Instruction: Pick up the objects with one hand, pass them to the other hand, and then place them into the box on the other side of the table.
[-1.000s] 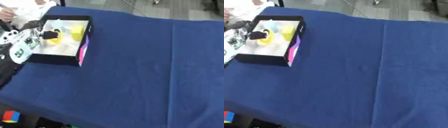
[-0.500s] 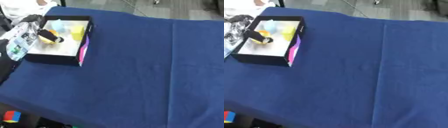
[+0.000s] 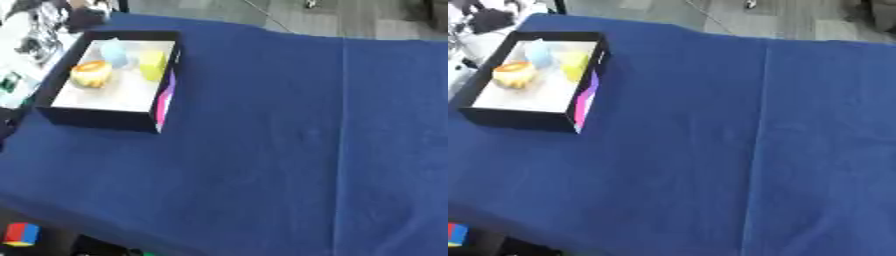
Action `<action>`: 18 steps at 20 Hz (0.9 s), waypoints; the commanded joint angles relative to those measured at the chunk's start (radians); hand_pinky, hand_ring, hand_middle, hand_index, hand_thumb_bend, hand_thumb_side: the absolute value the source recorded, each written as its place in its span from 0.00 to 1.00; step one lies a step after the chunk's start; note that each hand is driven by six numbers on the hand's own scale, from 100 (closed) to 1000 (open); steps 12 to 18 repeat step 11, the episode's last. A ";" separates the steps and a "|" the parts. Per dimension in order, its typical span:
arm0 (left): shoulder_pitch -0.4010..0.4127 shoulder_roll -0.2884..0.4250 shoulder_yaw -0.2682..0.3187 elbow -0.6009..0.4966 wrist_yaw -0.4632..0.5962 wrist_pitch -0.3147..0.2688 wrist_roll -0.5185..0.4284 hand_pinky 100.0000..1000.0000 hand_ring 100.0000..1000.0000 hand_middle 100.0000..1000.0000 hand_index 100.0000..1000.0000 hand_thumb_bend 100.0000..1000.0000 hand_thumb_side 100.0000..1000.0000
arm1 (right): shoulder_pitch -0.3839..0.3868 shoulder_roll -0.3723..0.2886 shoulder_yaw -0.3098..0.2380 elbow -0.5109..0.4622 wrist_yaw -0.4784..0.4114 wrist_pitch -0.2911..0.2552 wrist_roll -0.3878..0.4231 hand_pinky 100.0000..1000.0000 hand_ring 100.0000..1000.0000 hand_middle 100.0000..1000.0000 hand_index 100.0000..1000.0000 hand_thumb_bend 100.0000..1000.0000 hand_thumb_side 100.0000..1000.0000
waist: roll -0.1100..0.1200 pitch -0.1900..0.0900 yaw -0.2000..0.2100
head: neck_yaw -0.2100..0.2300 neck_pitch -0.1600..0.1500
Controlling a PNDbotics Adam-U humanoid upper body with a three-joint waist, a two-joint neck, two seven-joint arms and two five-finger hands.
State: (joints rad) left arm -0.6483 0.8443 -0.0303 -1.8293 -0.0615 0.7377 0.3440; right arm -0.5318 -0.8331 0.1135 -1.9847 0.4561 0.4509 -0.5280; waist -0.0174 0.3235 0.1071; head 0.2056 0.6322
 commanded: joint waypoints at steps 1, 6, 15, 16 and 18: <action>0.040 0.005 0.021 -0.151 0.323 -0.253 0.331 0.74 0.73 0.73 0.91 0.11 0.83 | 0.001 0.003 -0.041 -0.015 -0.140 0.007 -0.060 0.78 0.81 0.85 0.88 0.00 0.10 | 0.001 -0.015 0.001 | -0.020 0.003; 0.109 -0.076 0.000 -0.170 0.493 -0.638 0.415 0.76 0.76 0.76 0.93 0.18 0.83 | 0.045 0.063 -0.065 -0.015 -0.365 -0.045 -0.148 0.78 0.83 0.89 0.91 0.00 0.33 | -0.005 -0.011 -0.001 | -0.072 -0.004; 0.161 -0.157 -0.004 -0.171 0.510 -0.714 0.401 0.75 0.74 0.75 0.91 0.18 0.85 | 0.088 0.126 -0.073 -0.015 -0.535 -0.141 -0.179 0.78 0.84 0.91 0.93 0.00 0.44 | -0.005 -0.007 -0.001 | -0.094 -0.007; 0.161 -0.157 -0.004 -0.171 0.510 -0.714 0.401 0.75 0.74 0.75 0.91 0.18 0.85 | 0.088 0.126 -0.073 -0.015 -0.535 -0.141 -0.179 0.78 0.84 0.91 0.93 0.00 0.44 | -0.005 -0.007 -0.001 | -0.094 -0.007; 0.161 -0.157 -0.004 -0.171 0.510 -0.714 0.401 0.75 0.74 0.75 0.91 0.18 0.85 | 0.088 0.126 -0.073 -0.015 -0.535 -0.141 -0.179 0.78 0.84 0.91 0.93 0.00 0.44 | -0.005 -0.007 -0.001 | -0.094 -0.007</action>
